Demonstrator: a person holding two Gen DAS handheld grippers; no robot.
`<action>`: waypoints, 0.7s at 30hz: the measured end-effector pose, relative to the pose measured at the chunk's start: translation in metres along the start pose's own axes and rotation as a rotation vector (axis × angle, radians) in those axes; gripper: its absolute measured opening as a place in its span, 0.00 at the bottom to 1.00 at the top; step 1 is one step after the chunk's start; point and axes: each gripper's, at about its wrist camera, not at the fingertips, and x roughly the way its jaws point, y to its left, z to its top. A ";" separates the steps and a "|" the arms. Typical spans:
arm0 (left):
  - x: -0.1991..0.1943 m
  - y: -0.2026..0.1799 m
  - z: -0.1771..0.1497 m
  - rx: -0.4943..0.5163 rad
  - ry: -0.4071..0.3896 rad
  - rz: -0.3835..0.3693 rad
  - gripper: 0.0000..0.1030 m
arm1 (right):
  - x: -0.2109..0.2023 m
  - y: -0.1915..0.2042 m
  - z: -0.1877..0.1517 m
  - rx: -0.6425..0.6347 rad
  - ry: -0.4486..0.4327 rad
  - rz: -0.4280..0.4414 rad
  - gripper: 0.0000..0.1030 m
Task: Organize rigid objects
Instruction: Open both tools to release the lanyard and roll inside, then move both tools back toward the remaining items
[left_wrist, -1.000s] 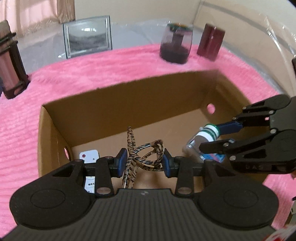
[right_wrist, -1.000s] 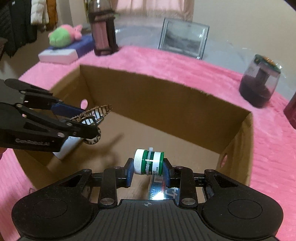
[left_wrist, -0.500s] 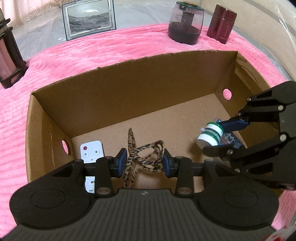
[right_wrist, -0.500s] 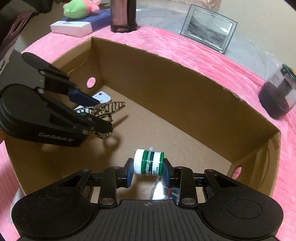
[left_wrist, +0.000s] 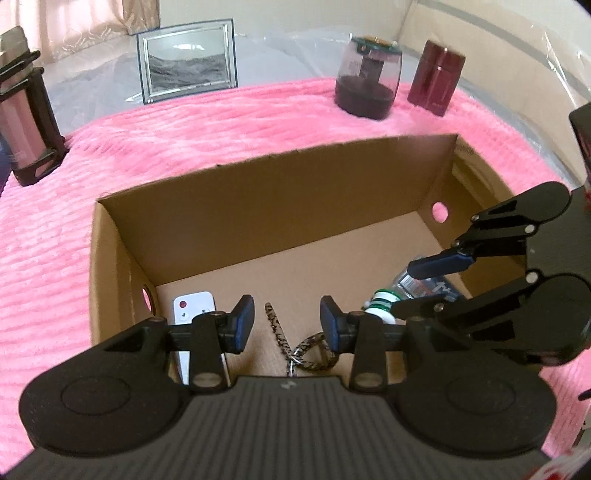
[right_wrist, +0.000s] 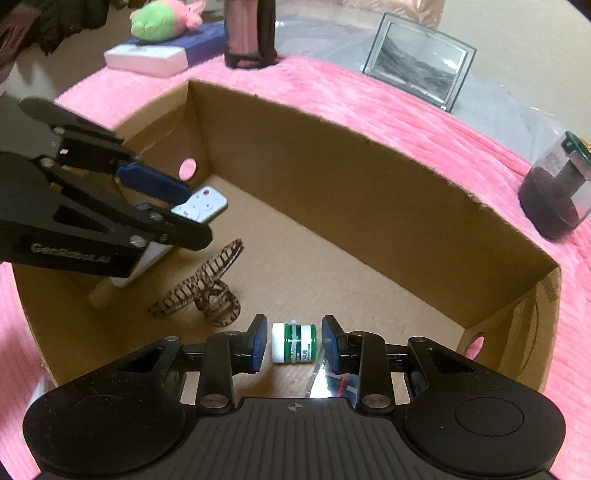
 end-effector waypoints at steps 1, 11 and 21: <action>-0.003 0.000 -0.001 -0.003 -0.008 -0.001 0.32 | -0.003 0.000 -0.001 0.010 -0.010 0.003 0.28; -0.068 -0.016 -0.022 -0.029 -0.142 -0.001 0.32 | -0.079 0.014 -0.023 0.137 -0.204 -0.013 0.28; -0.143 -0.052 -0.074 -0.040 -0.288 0.016 0.34 | -0.178 0.065 -0.100 0.262 -0.462 -0.038 0.41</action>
